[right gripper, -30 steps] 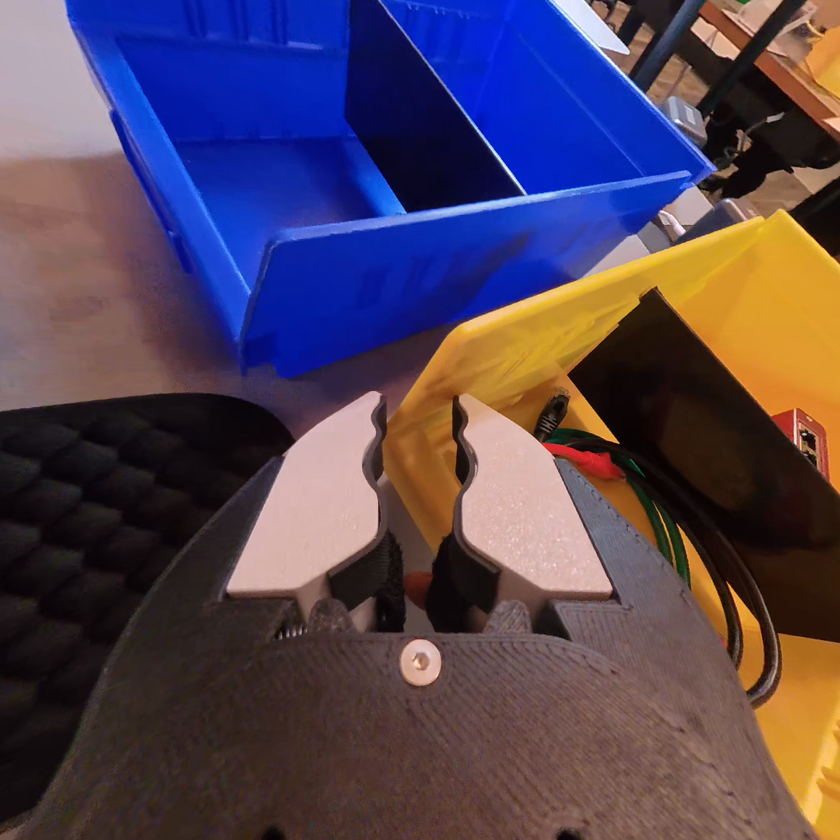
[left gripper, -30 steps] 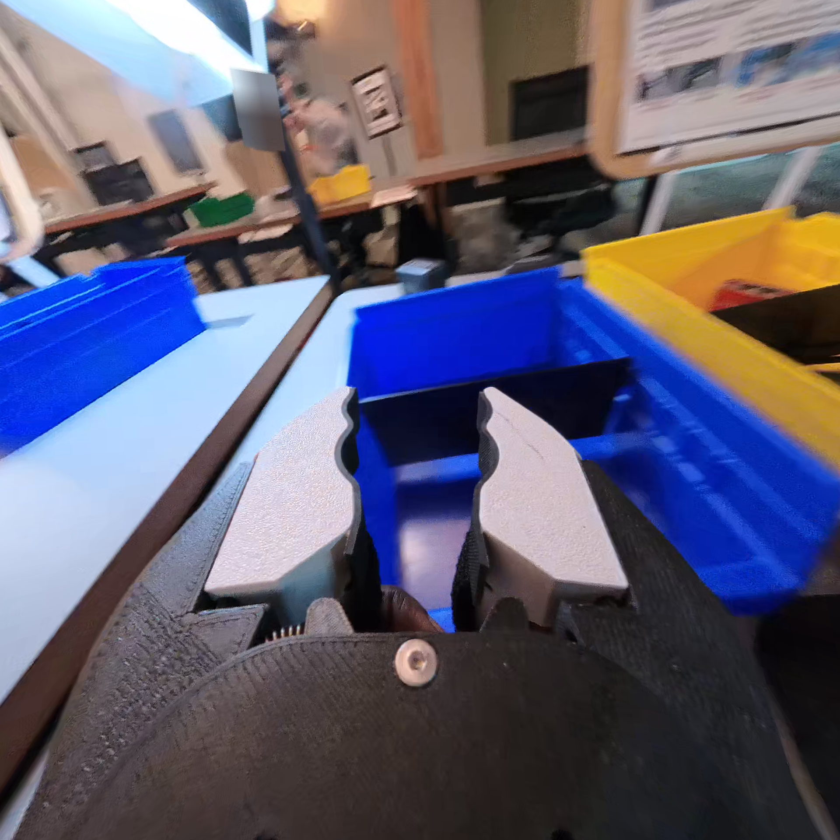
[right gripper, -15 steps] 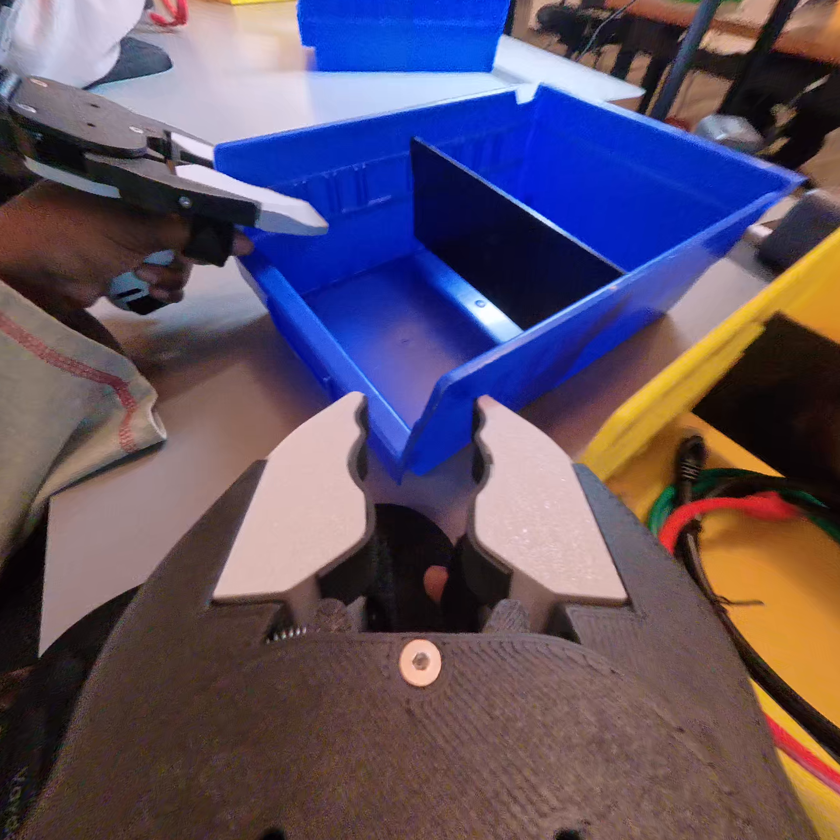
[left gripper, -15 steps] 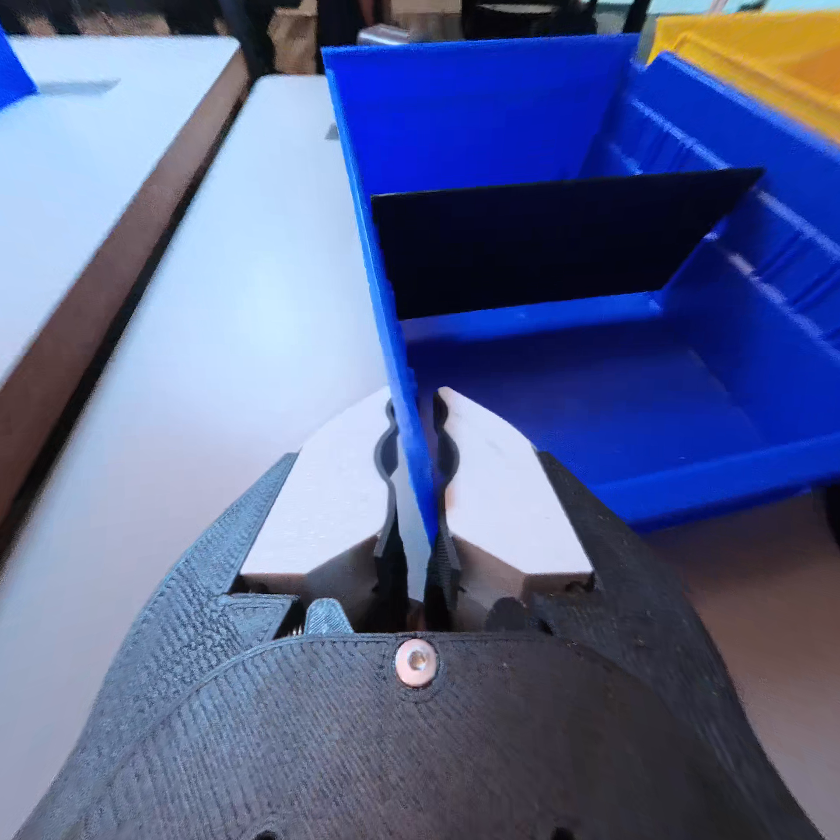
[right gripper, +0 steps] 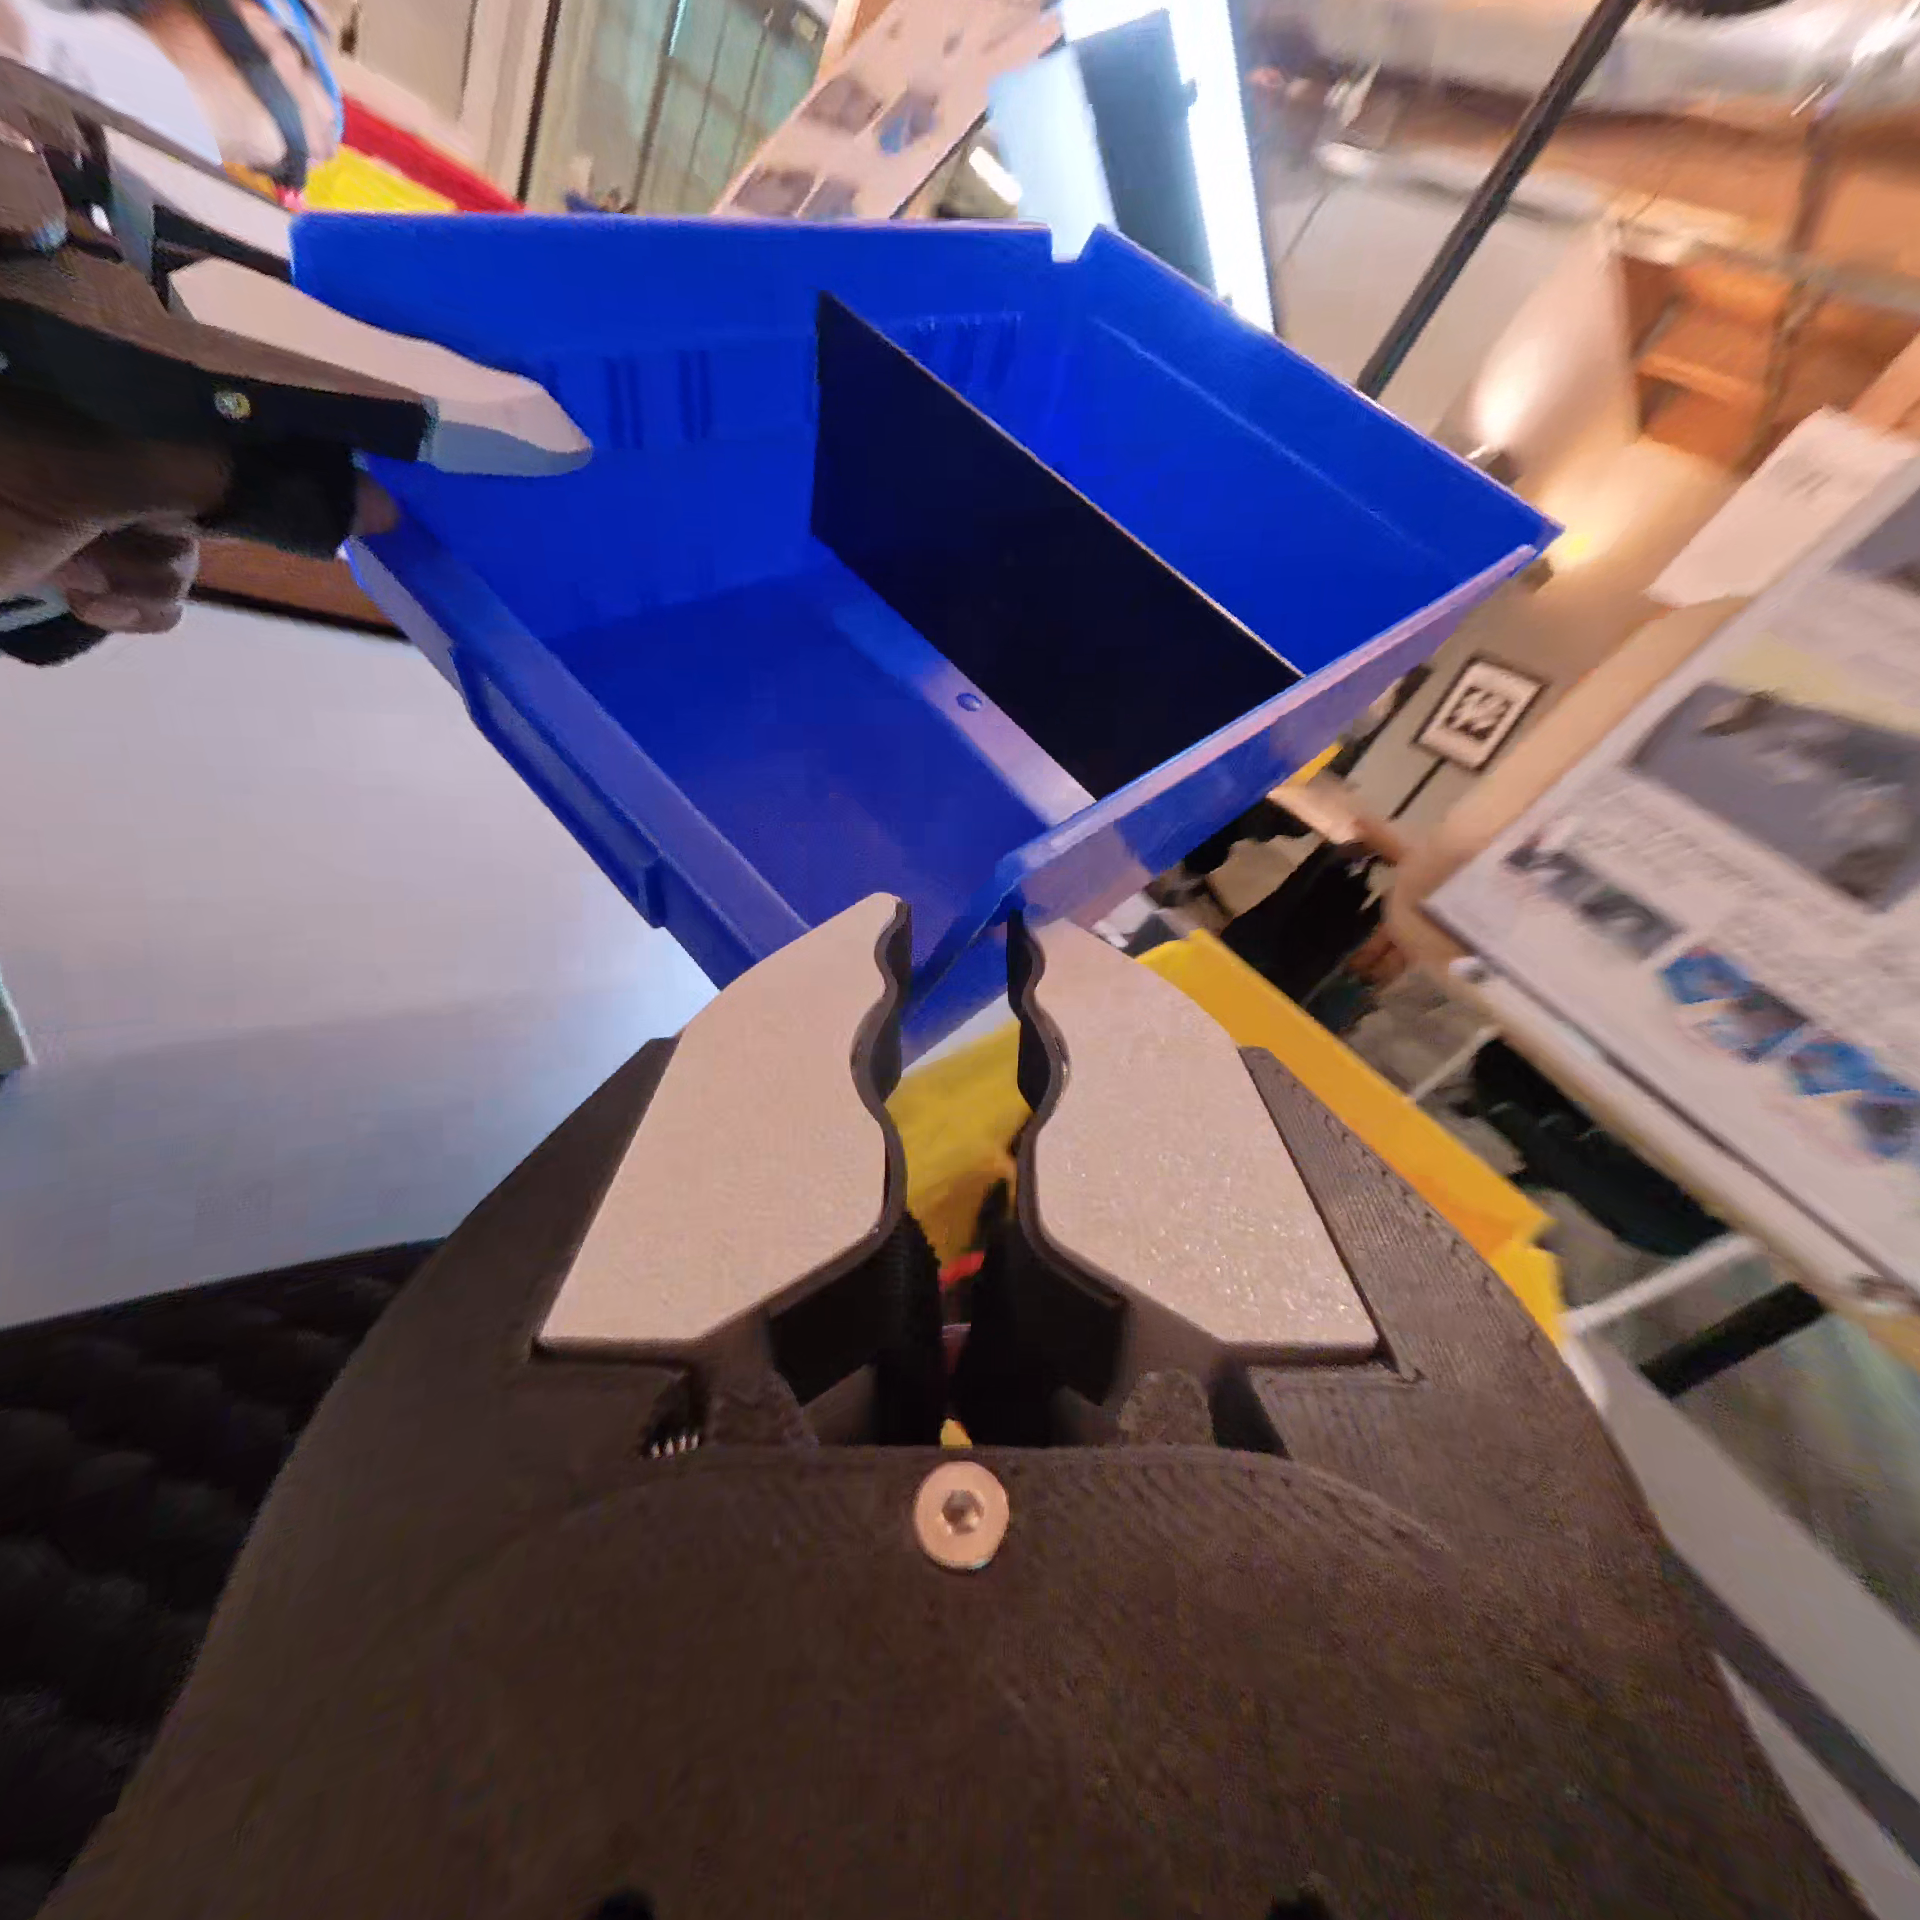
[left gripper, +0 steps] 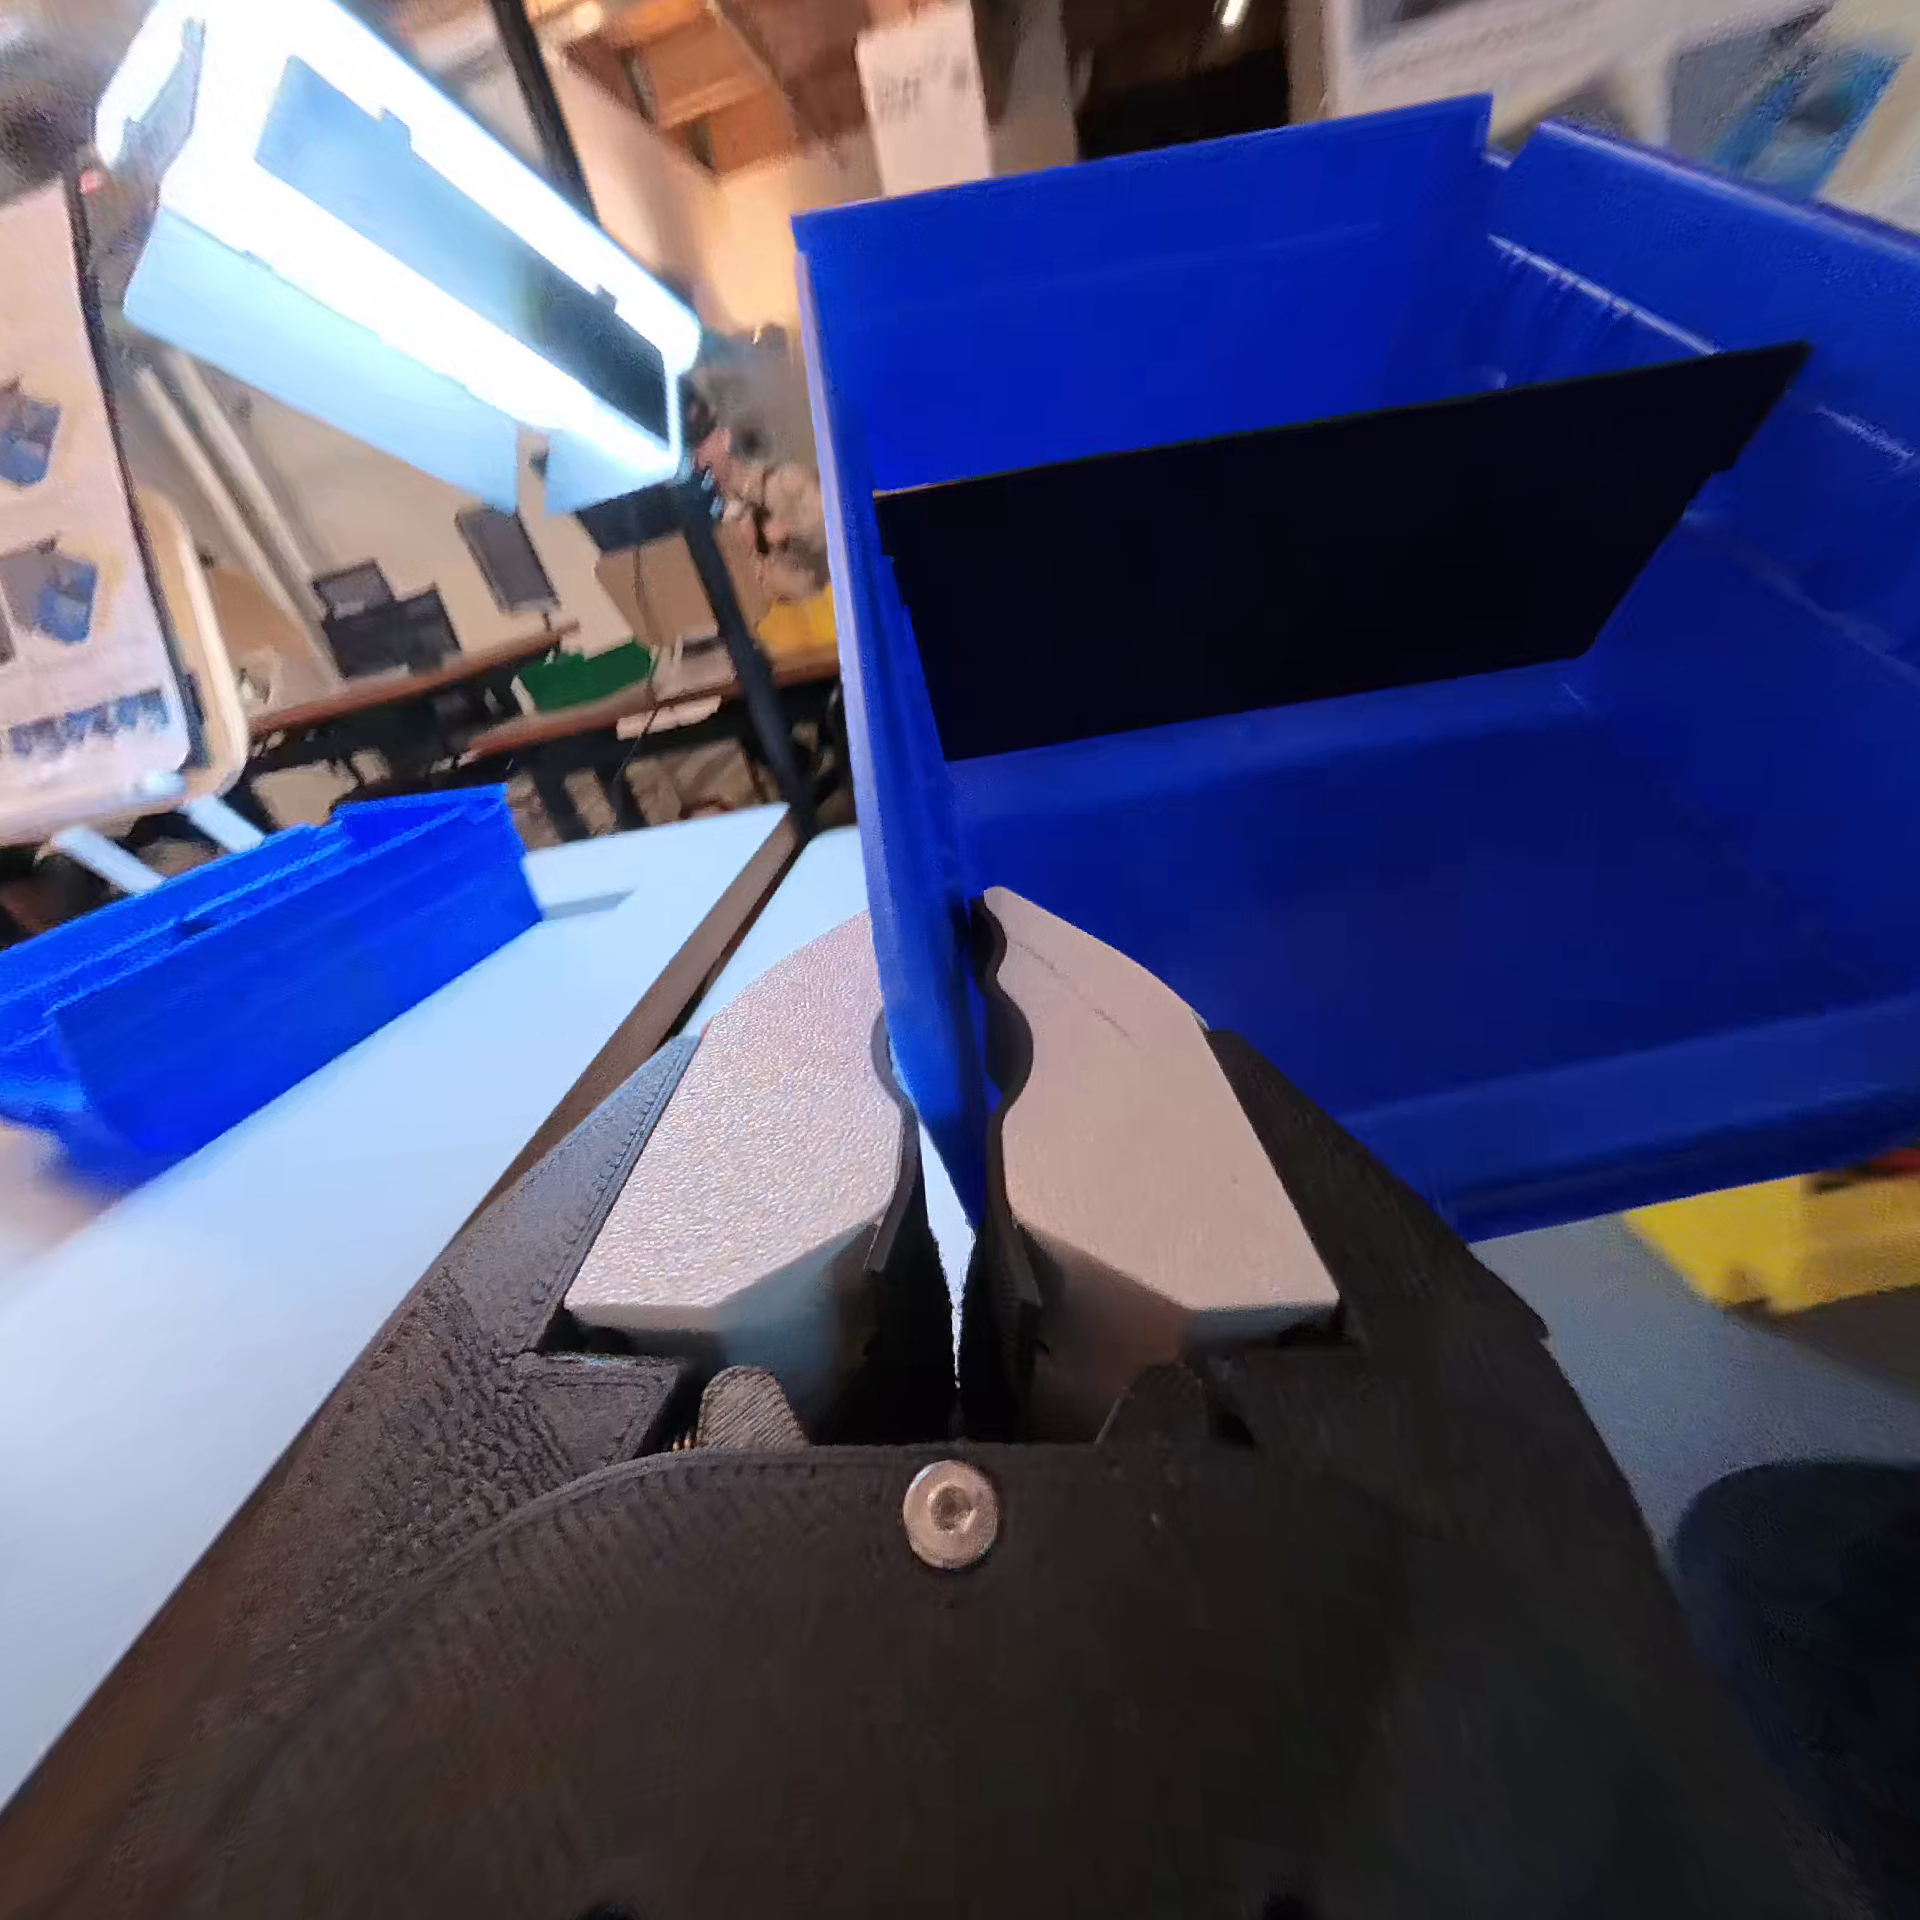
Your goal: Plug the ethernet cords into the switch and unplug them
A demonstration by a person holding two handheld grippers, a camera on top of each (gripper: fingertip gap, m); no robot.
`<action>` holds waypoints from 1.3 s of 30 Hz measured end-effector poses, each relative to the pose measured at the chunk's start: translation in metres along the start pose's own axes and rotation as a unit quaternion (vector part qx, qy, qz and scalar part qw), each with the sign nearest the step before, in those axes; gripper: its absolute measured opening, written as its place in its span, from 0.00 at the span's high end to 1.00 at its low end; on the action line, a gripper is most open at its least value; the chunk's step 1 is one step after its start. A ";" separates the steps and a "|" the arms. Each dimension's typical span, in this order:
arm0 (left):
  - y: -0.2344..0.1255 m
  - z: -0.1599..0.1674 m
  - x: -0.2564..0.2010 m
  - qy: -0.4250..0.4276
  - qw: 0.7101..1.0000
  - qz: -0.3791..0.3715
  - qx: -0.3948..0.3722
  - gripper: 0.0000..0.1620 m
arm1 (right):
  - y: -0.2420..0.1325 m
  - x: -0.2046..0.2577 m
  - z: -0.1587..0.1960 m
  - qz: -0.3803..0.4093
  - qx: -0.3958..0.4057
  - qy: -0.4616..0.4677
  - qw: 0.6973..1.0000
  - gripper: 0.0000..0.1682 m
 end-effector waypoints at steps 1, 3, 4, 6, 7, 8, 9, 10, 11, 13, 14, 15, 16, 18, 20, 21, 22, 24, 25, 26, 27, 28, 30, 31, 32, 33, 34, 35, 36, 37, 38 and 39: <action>0.003 -0.006 -0.012 -0.002 1.000 0.011 -0.023 0.97 | -0.012 -0.010 -0.002 0.015 -0.010 -0.005 1.000 0.89; 0.012 -0.017 -0.038 -0.009 0.997 0.044 -0.062 0.97 | -0.040 -0.028 -0.001 0.052 -0.021 -0.015 0.998 0.89; 0.018 -0.022 -0.053 -0.012 0.995 0.064 -0.076 0.97 | -0.054 -0.037 0.001 0.073 -0.020 -0.024 0.997 0.89; 0.033 -0.034 -0.086 -0.010 0.991 0.102 -0.090 0.97 | -0.082 -0.056 0.007 0.117 -0.010 -0.039 0.992 0.90; 0.040 -0.040 -0.103 -0.007 0.988 0.121 -0.095 0.97 | -0.096 -0.066 0.011 0.137 0.000 -0.044 0.990 0.90; 0.048 -0.046 -0.121 -0.007 0.985 0.141 -0.100 0.97 | -0.110 -0.077 0.015 0.155 0.010 -0.047 0.987 0.90; 0.054 -0.051 -0.138 -0.011 0.981 0.160 -0.105 0.96 | -0.123 -0.087 0.018 0.173 0.019 -0.044 0.984 0.90; 0.060 -0.056 -0.156 -0.014 0.978 0.175 -0.109 0.96 | -0.137 -0.098 0.022 0.189 0.024 -0.039 0.981 0.90; 0.066 -0.060 -0.174 -0.016 0.975 0.188 -0.113 0.96 | -0.150 -0.107 0.026 0.207 0.029 -0.035 0.977 0.90; 0.075 -0.067 -0.211 -0.021 0.969 0.211 -0.125 0.97 | -0.176 -0.125 0.036 0.244 0.042 -0.037 0.968 0.91; 0.079 -0.070 -0.229 -0.020 0.967 0.219 -0.129 0.97 | -0.187 -0.134 0.041 0.263 0.050 -0.038 0.963 0.91; 0.084 -0.072 -0.246 -0.021 0.965 0.227 -0.130 0.96 | -0.197 -0.145 0.047 0.280 0.058 -0.038 0.958 0.91; 0.089 -0.074 -0.262 -0.025 0.962 0.240 -0.130 0.96 | -0.206 -0.155 0.053 0.295 0.070 -0.036 0.952 0.91; 0.098 -0.076 -0.290 -0.023 0.956 0.264 -0.126 0.95 | -0.222 -0.173 0.067 0.317 0.102 -0.029 0.943 0.92; 0.108 -0.075 -0.314 -0.017 0.953 0.284 -0.106 0.95 | -0.234 -0.184 0.082 0.328 0.127 -0.013 0.936 0.92; 0.113 -0.073 -0.324 -0.017 0.951 0.295 -0.095 0.95 | -0.240 -0.189 0.089 0.333 0.138 0.000 0.933 0.92; 0.118 -0.070 -0.334 -0.016 0.949 0.303 -0.083 0.94 | -0.245 -0.193 0.097 0.336 0.149 0.016 0.930 0.92; 0.124 -0.064 -0.352 -0.015 0.946 0.316 -0.064 0.94 | -0.253 -0.200 0.111 0.340 0.173 0.042 0.923 0.92; 0.125 -0.061 -0.360 -0.013 0.945 0.322 -0.058 0.94 | -0.257 -0.204 0.118 0.342 0.188 0.051 0.919 0.92; 0.127 -0.058 -0.368 -0.010 0.943 0.327 -0.054 0.94 | -0.260 -0.207 0.125 0.345 0.203 0.062 0.914 0.92; 0.128 -0.055 -0.376 -0.008 0.941 0.334 -0.049 0.93 | -0.264 -0.209 0.132 0.347 0.217 0.075 0.909 0.93; 0.129 -0.052 -0.383 -0.007 0.939 0.341 -0.044 0.93 | -0.267 -0.212 0.139 0.349 0.231 0.087 0.904 0.93; 0.132 -0.044 -0.394 -0.008 0.934 0.355 -0.038 0.92 | -0.272 -0.215 0.152 0.350 0.250 0.114 0.895 0.93; 0.134 -0.039 -0.398 -0.010 0.932 0.361 -0.030 0.92 | -0.274 -0.216 0.158 0.349 0.259 0.127 0.892 0.93; 0.136 -0.034 -0.402 -0.011 0.930 0.367 -0.019 0.92 | -0.276 -0.217 0.164 0.348 0.268 0.136 0.888 0.93; 0.137 -0.029 -0.406 -0.010 0.928 0.373 -0.014 0.92 | -0.277 -0.217 0.170 0.348 0.279 0.142 0.884 0.93; 0.138 -0.025 -0.409 -0.007 0.927 0.375 -0.010 0.92 | -0.277 -0.216 0.176 0.348 0.293 0.146 0.879 0.93; 0.137 -0.021 -0.412 -0.006 0.926 0.377 -0.001 0.90 | -0.278 -0.216 0.180 0.352 0.306 0.145 0.873 0.93; 0.136 -0.018 -0.414 -0.009 0.927 0.376 -0.006 0.91 | -0.278 -0.216 0.181 0.359 0.301 0.142 0.872 0.93; 0.135 -0.017 -0.414 -0.009 0.925 0.380 -0.015 0.90 | -0.279 -0.217 0.182 0.363 0.300 0.145 0.870 0.93; 0.135 -0.017 -0.415 -0.006 0.924 0.383 -0.010 0.90 | -0.280 -0.217 0.182 0.362 0.299 0.148 0.870 0.94; 0.136 -0.017 -0.414 -0.008 0.921 0.389 -0.003 0.89 | -0.281 -0.218 0.182 0.360 0.297 0.152 0.871 0.94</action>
Point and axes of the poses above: each gripper's, where its closed fingertips meet, y out along the fingers, z out of its underside, x = y × z across the jaws, the point moved 10 cm from there along -y, back along the fingers, and after that the axes turned 10 degrees about z, right-handed, at the moved point
